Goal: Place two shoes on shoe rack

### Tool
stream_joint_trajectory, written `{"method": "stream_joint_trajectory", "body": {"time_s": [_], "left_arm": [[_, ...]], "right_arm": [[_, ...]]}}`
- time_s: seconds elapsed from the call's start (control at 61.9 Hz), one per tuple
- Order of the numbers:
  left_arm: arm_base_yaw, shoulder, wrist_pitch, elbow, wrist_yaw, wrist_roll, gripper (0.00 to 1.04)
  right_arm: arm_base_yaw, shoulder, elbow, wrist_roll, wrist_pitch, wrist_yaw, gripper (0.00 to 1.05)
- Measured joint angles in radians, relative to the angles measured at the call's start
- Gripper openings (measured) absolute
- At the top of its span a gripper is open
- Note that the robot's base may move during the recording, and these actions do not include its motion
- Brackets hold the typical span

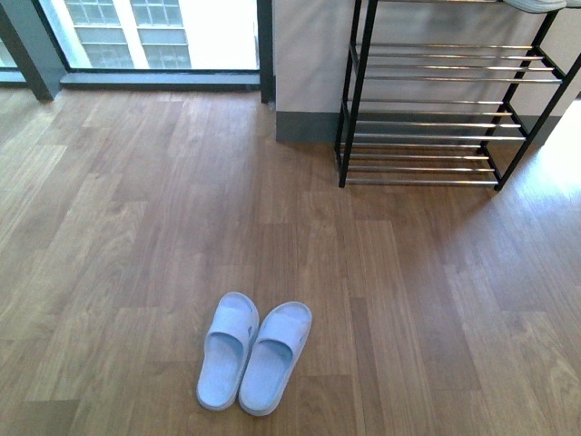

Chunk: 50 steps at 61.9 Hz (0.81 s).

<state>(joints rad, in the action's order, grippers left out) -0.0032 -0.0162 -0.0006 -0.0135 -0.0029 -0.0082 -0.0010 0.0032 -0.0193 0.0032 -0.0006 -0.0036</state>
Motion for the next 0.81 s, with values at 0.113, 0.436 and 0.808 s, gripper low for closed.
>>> {"method": "stream_joint_trajectory", "body": {"time_s": [0.113, 0.436, 0.808], "left_arm": [[0.0, 0.0, 0.0, 0.0, 0.0, 0.0, 0.95], [0.0, 0.0, 0.0, 0.0, 0.002, 0.0, 0.95], [0.0, 0.0, 0.0, 0.0, 0.002, 0.0, 0.95]], "right_arm": [[0.0, 0.0, 0.0, 0.0, 0.0, 0.001, 0.95], [0.0, 0.001, 0.0, 0.0, 0.0, 0.004, 0.95], [0.0, 0.0, 0.0, 0.0, 0.0, 0.004, 0.95]]}}
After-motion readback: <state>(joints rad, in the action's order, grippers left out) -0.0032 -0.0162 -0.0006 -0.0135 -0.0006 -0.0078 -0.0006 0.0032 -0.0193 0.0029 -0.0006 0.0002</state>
